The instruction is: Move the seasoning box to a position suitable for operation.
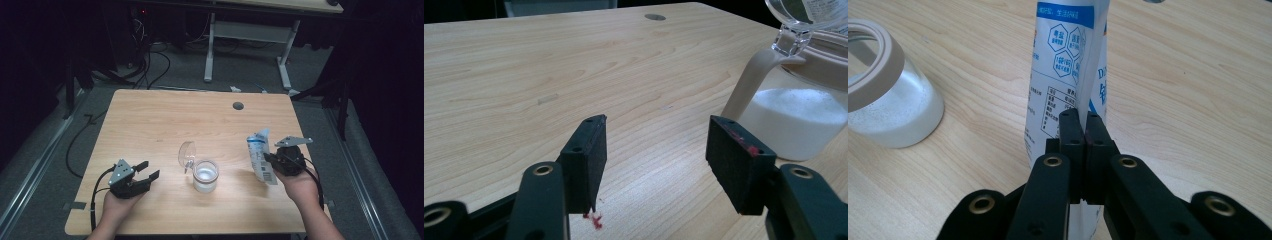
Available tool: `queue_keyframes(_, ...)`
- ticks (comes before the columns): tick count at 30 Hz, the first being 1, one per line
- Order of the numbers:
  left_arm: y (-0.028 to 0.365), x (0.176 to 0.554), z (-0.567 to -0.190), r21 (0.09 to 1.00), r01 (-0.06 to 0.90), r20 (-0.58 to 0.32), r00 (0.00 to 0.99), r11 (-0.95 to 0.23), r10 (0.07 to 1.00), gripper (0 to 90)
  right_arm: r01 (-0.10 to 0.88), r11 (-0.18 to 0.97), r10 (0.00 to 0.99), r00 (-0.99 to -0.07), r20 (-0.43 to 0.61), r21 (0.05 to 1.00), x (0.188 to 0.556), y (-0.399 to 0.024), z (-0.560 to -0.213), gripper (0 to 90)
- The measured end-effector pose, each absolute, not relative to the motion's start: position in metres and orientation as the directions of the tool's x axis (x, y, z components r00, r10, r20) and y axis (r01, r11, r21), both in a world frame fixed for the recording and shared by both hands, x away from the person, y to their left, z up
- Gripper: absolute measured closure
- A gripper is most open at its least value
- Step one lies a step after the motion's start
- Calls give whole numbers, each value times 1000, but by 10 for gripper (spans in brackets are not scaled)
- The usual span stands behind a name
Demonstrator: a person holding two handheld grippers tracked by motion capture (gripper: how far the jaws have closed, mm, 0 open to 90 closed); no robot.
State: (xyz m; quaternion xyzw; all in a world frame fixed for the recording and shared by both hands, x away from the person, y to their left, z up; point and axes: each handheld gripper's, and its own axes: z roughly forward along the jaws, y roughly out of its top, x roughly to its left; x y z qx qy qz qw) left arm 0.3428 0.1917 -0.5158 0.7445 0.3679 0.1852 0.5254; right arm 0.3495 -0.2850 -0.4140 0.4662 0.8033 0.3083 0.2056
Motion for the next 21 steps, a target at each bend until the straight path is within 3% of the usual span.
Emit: queue_keyframes(21, 189, 343, -517, 912, 355, -97, 670, -203, 736, 406, 534, 256, 901, -434, 2, 806, 333, -299, -436, 899)
